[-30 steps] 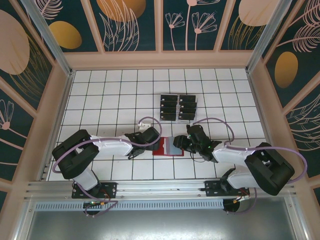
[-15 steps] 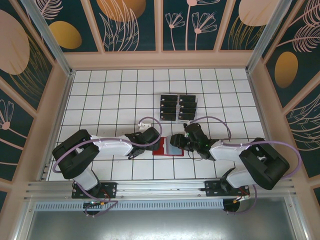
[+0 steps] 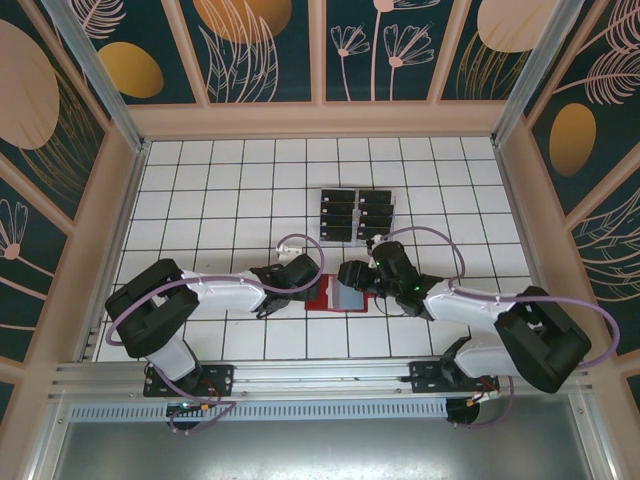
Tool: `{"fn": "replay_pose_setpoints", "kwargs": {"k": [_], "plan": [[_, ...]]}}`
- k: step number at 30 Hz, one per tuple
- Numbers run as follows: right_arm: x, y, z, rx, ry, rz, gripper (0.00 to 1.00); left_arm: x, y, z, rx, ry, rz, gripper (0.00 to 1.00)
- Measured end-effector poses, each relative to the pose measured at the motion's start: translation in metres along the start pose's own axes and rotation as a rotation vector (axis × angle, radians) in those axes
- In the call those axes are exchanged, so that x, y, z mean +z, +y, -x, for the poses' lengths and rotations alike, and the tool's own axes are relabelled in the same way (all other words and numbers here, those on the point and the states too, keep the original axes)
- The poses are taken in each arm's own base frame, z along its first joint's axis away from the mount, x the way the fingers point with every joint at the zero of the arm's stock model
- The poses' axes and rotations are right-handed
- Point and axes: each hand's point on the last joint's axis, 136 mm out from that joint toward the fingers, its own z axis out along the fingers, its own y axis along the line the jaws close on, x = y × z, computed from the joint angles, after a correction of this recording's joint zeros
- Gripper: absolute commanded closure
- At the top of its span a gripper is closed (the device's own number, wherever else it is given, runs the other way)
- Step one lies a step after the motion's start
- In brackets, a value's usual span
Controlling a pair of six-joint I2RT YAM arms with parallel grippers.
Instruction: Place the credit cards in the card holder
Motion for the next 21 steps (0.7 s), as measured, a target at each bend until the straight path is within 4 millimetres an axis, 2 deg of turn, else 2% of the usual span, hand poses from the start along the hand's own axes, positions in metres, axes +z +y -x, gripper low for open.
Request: {"fn": "replay_pose_setpoints", "kwargs": {"k": [7, 15, 21], "plan": [[-0.003, -0.014, -0.003, -0.012, 0.004, -0.066, 0.50, 0.000, 0.000, 0.000, 0.001, 0.000, 0.001, 0.02], [0.008, -0.038, -0.019, -0.006, 0.060, -0.138, 0.50, 0.001, 0.000, 0.000, 0.000, -0.003, 0.001, 0.02], [0.013, -0.036, -0.017, -0.014, 0.053, -0.122, 0.50, 0.001, 0.000, 0.000, 0.000, -0.004, 0.001, 0.02]]}}
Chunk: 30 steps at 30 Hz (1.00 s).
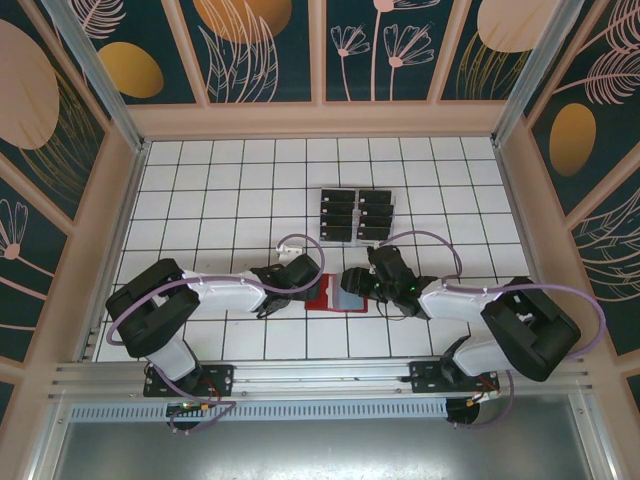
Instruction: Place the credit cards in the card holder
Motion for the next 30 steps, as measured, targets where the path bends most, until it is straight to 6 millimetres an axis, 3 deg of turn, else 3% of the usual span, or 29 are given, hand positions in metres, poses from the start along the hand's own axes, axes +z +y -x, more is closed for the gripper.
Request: {"fn": "replay_pose_setpoints", "kwargs": {"k": [21, 30], "plan": [[0.009, 0.030, -0.008, -0.038, 0.055, 0.069, 0.52, 0.000, -0.001, 0.001, -0.002, -0.004, -0.002, 0.02], [-0.012, 0.030, 0.010, -0.046, -0.018, 0.008, 0.50, 0.001, -0.001, 0.001, -0.003, -0.007, -0.003, 0.01]]}}
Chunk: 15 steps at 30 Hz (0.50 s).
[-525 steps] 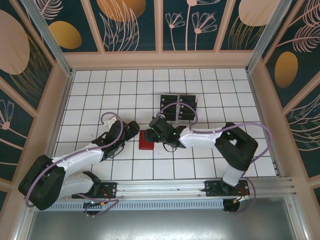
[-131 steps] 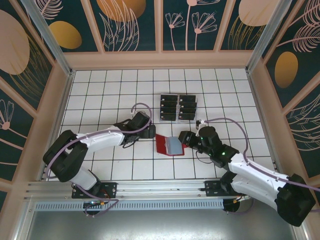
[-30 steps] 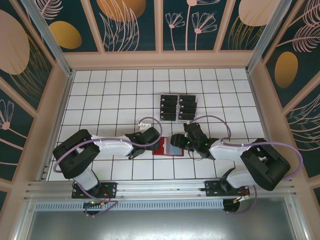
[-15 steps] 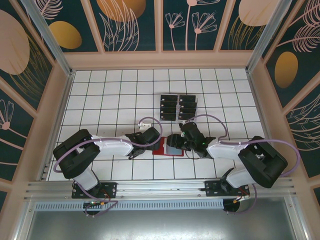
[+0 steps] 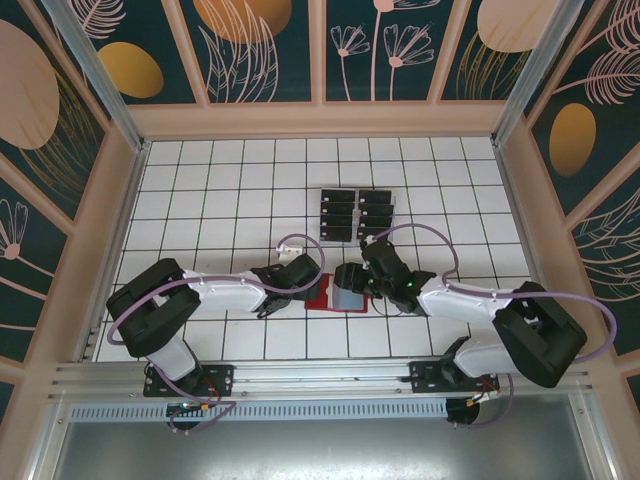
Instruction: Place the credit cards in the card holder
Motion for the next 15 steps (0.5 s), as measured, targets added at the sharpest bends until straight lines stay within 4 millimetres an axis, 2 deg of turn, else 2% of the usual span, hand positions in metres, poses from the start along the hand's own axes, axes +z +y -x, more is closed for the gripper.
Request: {"fn": "replay_pose_setpoints", "kwargs": {"k": [7, 15], "plan": [[-0.003, -0.023, -0.004, -0.019, 0.010, -0.122, 0.49, 0.000, 0.000, 0.000, 0.000, -0.001, 0.000, 0.01], [0.007, -0.039, -0.018, -0.029, 0.056, -0.188, 0.49, 0.000, 0.000, 0.000, 0.000, -0.001, 0.000, 0.02]]}}
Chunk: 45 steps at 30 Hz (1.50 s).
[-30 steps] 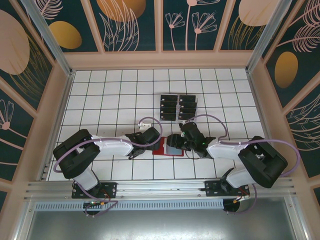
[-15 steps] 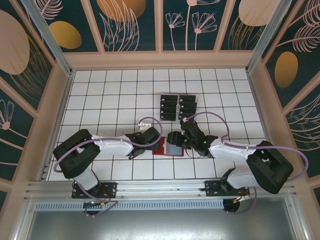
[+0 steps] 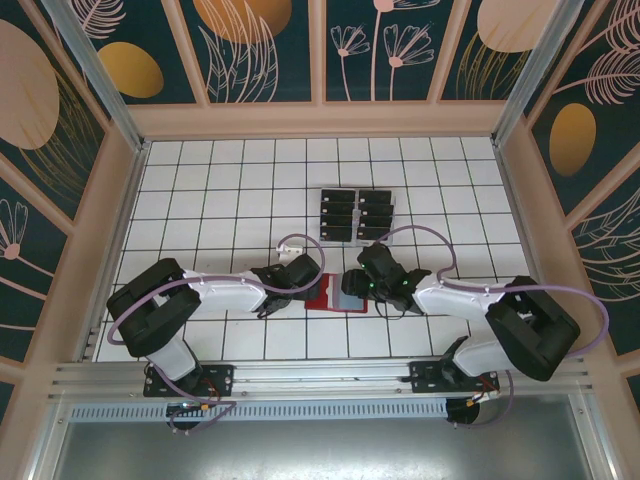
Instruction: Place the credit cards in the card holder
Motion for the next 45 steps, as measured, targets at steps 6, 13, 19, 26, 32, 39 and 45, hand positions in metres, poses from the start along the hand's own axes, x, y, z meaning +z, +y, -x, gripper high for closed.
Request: {"fn": "replay_pose_setpoints", "kwargs": {"k": [6, 13, 19, 26, 32, 39, 45], "plan": [[0.006, 0.007, 0.003, -0.010, -0.006, 0.011, 0.50, 0.000, 0.000, 0.000, -0.001, -0.002, -0.001, 0.02], [0.006, 0.016, 0.000, -0.026, 0.000, 0.030, 0.50, 0.000, 0.000, 0.001, -0.002, -0.006, 0.000, 0.02], [0.001, 0.027, 0.000, -0.044, 0.004, 0.043, 0.49, 0.001, 0.000, 0.000, -0.003, -0.008, -0.002, 0.02], [-0.006, 0.030, 0.004, -0.055, -0.008, 0.026, 0.49, 0.001, 0.000, 0.001, -0.004, -0.012, -0.002, 0.02], [-0.007, 0.022, 0.004, -0.060, -0.011, -0.026, 0.46, 0.001, 0.000, 0.002, -0.005, -0.014, -0.002, 0.01], [-0.025, 0.020, 0.014, -0.078, -0.057, -0.055, 0.43, 0.001, 0.000, 0.002, -0.005, -0.014, -0.003, 0.02], [-0.033, 0.024, 0.021, -0.077, -0.085, -0.041, 0.43, 0.001, -0.001, 0.002, -0.005, -0.014, -0.003, 0.02]]}}
